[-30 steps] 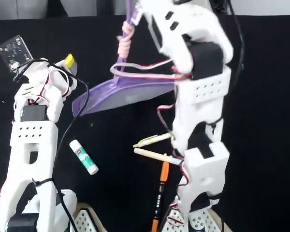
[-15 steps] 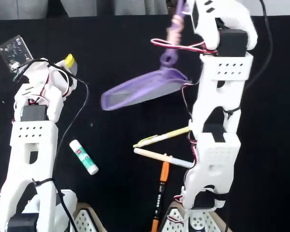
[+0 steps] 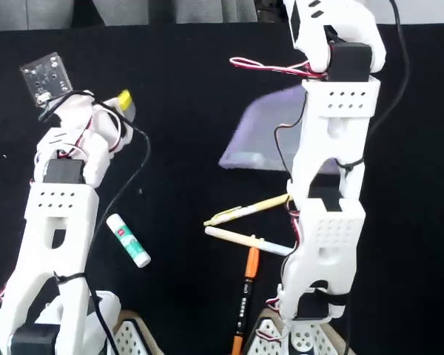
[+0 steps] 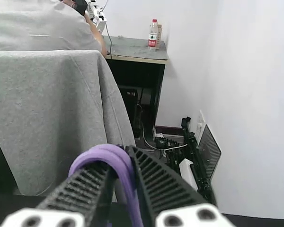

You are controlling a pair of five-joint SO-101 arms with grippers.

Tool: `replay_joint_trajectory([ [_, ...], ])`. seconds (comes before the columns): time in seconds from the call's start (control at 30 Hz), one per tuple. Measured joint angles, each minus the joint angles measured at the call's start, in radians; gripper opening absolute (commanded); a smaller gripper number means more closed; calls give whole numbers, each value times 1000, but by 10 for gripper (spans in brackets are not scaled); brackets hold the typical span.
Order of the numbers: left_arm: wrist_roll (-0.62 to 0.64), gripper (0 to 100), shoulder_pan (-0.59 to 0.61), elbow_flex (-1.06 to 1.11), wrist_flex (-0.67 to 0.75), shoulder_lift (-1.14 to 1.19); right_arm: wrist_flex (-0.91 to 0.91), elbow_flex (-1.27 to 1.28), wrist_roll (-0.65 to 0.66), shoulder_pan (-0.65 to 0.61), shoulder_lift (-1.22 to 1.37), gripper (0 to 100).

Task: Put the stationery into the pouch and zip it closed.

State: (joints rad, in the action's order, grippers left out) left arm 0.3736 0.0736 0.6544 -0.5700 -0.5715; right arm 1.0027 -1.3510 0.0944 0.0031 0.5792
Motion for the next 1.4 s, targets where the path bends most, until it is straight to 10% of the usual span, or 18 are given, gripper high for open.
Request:
replay_joint_trajectory([
  [0.93,-18,181,126,-44,68,310,331,-272,2,-150,-81,15],
  [1.4,-18,181,135,2,153,311,247,-272,249,-256,-293,15],
])
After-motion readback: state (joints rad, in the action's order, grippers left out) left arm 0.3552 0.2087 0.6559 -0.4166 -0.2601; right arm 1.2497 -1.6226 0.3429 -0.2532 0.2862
